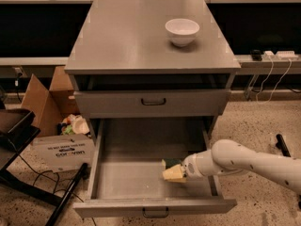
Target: Place sponge into middle drawer
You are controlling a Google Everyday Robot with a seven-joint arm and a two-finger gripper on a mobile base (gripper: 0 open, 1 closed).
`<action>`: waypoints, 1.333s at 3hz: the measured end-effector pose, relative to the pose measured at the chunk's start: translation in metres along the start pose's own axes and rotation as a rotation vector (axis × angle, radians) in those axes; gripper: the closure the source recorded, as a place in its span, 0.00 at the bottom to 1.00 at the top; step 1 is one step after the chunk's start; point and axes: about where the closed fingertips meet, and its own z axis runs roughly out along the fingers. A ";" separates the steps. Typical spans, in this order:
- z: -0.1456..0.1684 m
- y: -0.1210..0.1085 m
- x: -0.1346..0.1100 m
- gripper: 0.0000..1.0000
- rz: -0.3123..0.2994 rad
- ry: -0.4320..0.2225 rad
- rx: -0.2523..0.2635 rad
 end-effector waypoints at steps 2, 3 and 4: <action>-0.011 0.001 0.014 0.00 0.008 -0.042 -0.016; -0.029 0.028 0.035 0.00 -0.046 0.093 0.016; -0.064 0.060 0.024 0.00 -0.117 0.248 0.083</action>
Offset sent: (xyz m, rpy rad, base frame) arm -0.0150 -0.0142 0.0005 0.0291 -0.0220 -0.0405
